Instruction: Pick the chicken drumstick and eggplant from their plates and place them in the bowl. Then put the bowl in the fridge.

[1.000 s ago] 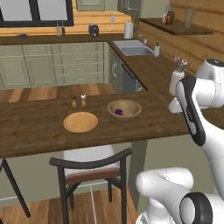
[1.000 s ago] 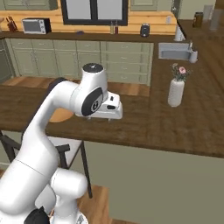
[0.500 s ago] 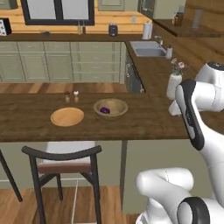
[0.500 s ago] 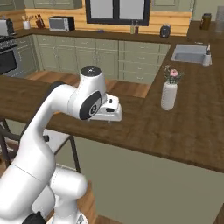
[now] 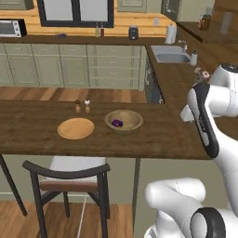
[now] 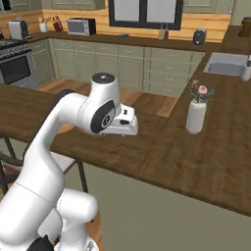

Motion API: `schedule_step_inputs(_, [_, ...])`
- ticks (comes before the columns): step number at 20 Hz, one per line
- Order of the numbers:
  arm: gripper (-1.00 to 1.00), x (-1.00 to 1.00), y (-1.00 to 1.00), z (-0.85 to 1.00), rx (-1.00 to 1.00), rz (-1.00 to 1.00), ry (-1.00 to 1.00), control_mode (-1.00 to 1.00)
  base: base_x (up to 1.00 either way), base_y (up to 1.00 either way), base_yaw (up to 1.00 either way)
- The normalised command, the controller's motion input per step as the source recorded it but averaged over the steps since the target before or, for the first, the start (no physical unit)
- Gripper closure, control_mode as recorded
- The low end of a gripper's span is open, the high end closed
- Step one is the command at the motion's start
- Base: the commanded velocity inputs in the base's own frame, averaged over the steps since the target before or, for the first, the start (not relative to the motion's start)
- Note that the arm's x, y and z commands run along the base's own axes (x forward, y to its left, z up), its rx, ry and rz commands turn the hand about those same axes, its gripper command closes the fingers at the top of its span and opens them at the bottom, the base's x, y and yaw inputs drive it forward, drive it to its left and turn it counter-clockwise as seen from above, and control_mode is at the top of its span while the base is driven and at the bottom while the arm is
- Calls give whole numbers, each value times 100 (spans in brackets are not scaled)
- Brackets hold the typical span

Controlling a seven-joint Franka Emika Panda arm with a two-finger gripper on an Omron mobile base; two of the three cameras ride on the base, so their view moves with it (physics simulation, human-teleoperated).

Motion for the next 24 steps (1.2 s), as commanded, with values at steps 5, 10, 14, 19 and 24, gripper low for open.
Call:
schedule_step_inputs(5, [-100, 0, 0, 0, 0, 0, 0, 100, 82, -8, 62])
schedule_step_inputs(10, [-100, 60, 15, -2, 0, -1, 8, -100, 40, 18, 3])
schedule_step_inputs(14, [-100, 92, 18, -37, 11, -44, 6, -100, 0, 0, 0])
schedule_step_inputs(19, [-100, 45, 25, -66, 33, -57, 0, -100, 0, 0, 0])
schedule_step_inputs(24, [-100, 81, 12, -45, 20, -19, 3, -100, 0, 0, 0])
